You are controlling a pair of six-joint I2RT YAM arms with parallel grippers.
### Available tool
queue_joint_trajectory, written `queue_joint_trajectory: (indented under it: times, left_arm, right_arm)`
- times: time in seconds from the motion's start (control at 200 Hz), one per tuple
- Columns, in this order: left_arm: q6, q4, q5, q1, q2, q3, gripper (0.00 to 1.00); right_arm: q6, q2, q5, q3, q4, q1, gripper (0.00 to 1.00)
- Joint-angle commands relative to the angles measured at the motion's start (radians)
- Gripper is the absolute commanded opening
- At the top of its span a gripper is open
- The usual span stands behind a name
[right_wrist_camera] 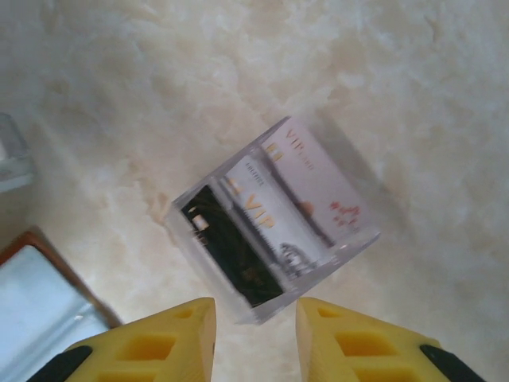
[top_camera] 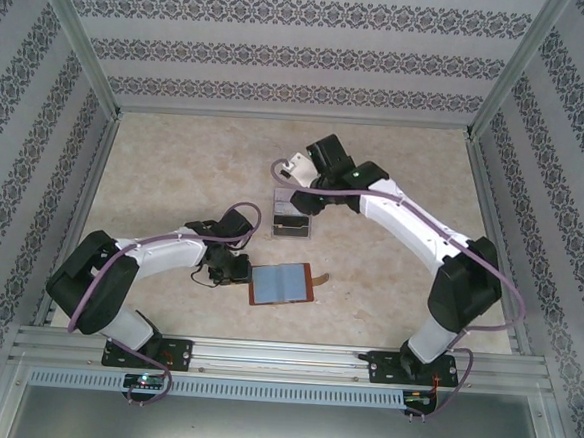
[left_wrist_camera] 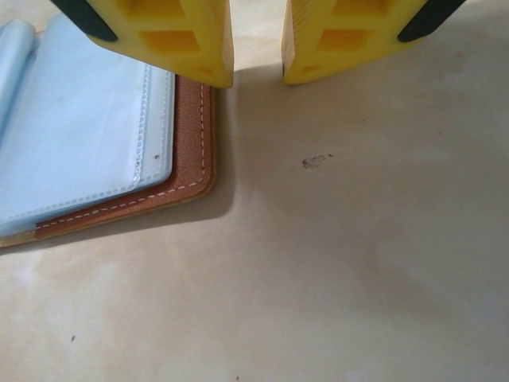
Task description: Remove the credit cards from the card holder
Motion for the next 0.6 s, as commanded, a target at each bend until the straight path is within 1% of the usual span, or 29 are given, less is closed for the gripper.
queue_joint_trajectory:
  times: [0.0, 0.17, 0.31, 0.44, 0.515, 0.595]
  left_arm:
    - [-0.019, 0.195, 0.106, -0.062, 0.065, -0.007, 0.23]
    - [-0.040, 0.162, 0.042, -0.062, 0.006, -0.032, 0.21]
    - [-0.045, 0.121, -0.003, -0.062, -0.049, -0.042, 0.21]
    - [-0.038, 0.097, -0.027, -0.036, -0.100, -0.061, 0.21]
    - [-0.031, 0.098, -0.022, 0.001, -0.134, -0.090, 0.21]
    - [-0.017, 0.099, -0.005, 0.044, -0.165, -0.114, 0.21]
  right_arm:
    - [0.178, -0.077, 0.005, -0.078, 0.060, 0.027, 0.32]
    - [0.276, -0.146, 0.050, -0.154, 0.049, 0.082, 0.31]
    - [0.455, -0.198, 0.042, -0.215, 0.044, 0.108, 0.29]
    - [0.666, -0.238, -0.032, -0.298, 0.074, 0.118, 0.28]
    - [0.803, -0.240, -0.057, -0.330, 0.060, 0.120, 0.28]
    - [0.922, -0.228, -0.137, -0.373, 0.084, 0.128, 0.28]
